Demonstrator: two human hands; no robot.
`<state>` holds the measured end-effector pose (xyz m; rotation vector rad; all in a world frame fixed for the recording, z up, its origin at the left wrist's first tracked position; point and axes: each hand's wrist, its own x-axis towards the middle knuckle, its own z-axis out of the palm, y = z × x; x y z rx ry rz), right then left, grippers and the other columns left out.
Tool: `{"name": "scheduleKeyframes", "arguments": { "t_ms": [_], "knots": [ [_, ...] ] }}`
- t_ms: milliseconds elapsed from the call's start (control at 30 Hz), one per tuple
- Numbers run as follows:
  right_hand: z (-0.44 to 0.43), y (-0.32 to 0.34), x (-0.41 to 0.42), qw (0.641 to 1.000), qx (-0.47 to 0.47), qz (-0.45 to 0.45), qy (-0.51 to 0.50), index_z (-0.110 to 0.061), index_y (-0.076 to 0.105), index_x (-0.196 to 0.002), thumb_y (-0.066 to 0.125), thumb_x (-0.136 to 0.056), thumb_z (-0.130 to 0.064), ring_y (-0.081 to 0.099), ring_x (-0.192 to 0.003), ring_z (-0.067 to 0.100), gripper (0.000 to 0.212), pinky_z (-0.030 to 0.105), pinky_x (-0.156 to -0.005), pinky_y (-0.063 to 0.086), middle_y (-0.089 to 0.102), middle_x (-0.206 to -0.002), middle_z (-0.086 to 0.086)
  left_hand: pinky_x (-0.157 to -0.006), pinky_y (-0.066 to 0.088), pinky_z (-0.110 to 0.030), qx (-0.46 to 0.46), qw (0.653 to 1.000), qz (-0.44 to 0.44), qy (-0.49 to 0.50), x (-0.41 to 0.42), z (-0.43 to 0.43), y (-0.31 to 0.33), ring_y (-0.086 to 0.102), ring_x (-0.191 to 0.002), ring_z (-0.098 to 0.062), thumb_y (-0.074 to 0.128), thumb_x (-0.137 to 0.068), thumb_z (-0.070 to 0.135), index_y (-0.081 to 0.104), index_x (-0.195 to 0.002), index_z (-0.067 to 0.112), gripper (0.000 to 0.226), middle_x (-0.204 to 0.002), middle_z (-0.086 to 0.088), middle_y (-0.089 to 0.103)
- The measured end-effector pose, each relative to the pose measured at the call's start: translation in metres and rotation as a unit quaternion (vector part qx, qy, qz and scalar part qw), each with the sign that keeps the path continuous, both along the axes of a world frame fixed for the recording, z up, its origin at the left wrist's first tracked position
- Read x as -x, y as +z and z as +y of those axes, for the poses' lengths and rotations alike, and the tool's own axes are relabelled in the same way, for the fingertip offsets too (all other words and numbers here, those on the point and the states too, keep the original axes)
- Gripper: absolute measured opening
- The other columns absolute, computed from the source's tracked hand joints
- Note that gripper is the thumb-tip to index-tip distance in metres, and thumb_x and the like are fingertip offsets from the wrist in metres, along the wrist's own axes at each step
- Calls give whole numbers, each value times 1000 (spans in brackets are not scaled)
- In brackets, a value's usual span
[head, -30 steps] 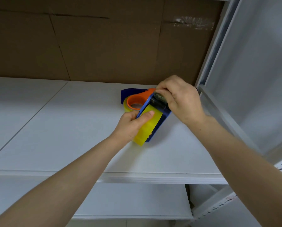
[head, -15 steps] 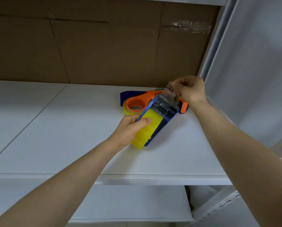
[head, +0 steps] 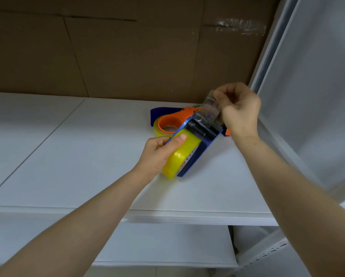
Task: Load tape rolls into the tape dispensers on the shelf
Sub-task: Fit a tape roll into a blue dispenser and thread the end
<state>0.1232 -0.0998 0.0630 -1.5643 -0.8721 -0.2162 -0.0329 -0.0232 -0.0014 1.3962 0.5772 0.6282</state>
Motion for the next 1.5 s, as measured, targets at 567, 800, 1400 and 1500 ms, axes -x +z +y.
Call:
{"name": "scheduleKeyframes", "arguments": {
  "t_ms": [567, 800, 1400, 1500],
  "knots": [
    [-5, -21, 9, 966, -23, -252, -45, 0, 70, -84, 65, -84, -6, 63, -77, 16, 8, 20, -69, 51, 69, -83, 12, -70, 54, -45, -70, 995, 67, 33, -16, -1, 7, 61, -74, -34, 65, -63, 65, 62, -87, -8, 77, -84, -26, 62],
    [0, -10, 12, 952, -11, -302, -51, 0, 72, -83, 64, -83, -5, 63, -74, 17, 9, 13, -66, 44, 70, -83, 13, -54, 54, -24, -70, 994, 72, 47, -26, 2, 2, 69, -65, -26, 63, -84, 42, 61, -93, -11, 53, -92, -30, 66],
    [25, -57, -56, 862, 68, 495, 83, -4, 60, -94, 61, -85, -5, 62, -62, 20, 10, 23, -47, 52, 66, -69, 7, -69, 45, -41, -33, 998, -8, 52, -13, -2, -7, 55, -72, -31, 67, -79, 32, 59, -85, -20, 52, -79, -31, 60],
    [25, -89, -32, 744, 62, 637, 194, -8, 62, -111, 57, -89, -26, 64, -96, 31, 28, 41, -81, 55, 68, -101, 15, -63, 49, -34, -30, 998, -19, 55, -13, -1, -9, 58, -65, -28, 67, -73, 35, 63, -78, -13, 48, -75, -29, 63]
  ]
}}
